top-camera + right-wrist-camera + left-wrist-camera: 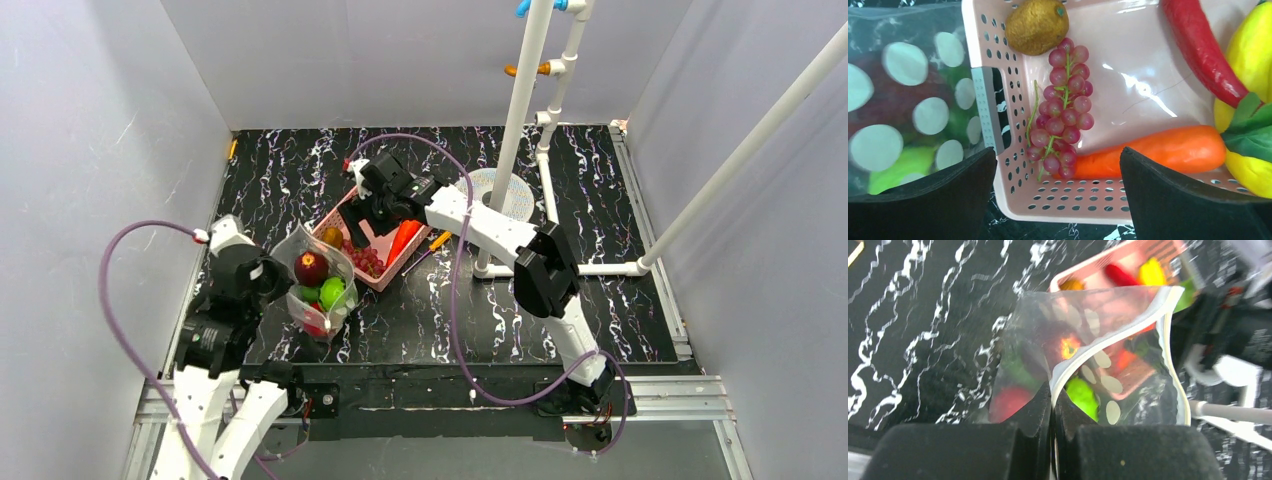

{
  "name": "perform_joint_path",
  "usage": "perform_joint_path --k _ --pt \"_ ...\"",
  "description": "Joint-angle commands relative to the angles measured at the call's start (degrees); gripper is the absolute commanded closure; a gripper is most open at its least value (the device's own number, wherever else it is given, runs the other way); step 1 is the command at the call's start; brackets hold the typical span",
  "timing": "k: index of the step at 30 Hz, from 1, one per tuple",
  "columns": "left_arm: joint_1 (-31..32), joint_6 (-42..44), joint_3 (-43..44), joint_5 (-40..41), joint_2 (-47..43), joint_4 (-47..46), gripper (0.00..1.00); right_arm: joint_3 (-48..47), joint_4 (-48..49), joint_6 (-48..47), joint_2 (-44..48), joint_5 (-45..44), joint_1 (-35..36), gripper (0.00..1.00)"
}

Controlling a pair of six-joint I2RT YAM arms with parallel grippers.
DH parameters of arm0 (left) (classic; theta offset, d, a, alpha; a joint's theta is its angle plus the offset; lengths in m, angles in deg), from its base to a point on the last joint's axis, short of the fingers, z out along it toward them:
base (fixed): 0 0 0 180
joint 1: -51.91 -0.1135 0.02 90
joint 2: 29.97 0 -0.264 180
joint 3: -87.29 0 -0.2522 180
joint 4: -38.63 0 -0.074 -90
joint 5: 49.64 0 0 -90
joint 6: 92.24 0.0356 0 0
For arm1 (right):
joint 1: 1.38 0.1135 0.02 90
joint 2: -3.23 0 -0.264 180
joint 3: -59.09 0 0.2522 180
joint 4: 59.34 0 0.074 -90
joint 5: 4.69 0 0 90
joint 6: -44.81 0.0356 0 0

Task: Place the food in the zip-top bag and seal the zipper
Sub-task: Pick up the fake fruit from the bin.

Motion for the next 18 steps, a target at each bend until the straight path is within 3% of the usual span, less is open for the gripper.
perform_joint_path --k 1,10,18 --pt "0.1 1.7 -2.2 1.6 1.5 0.2 1.0 -3.2 -0.4 -1.8 -2.5 3.2 -0.3 0.02" --pt "0.1 0.0 2.4 3.0 -2.5 4.4 1.0 -3.0 -0.9 0.2 -7.1 6.0 -0.3 0.02" --pt "0.1 -0.8 -4.9 1.9 -4.3 1.7 1.0 -2.4 -2.4 1.7 -10.8 2.1 0.5 0.08"
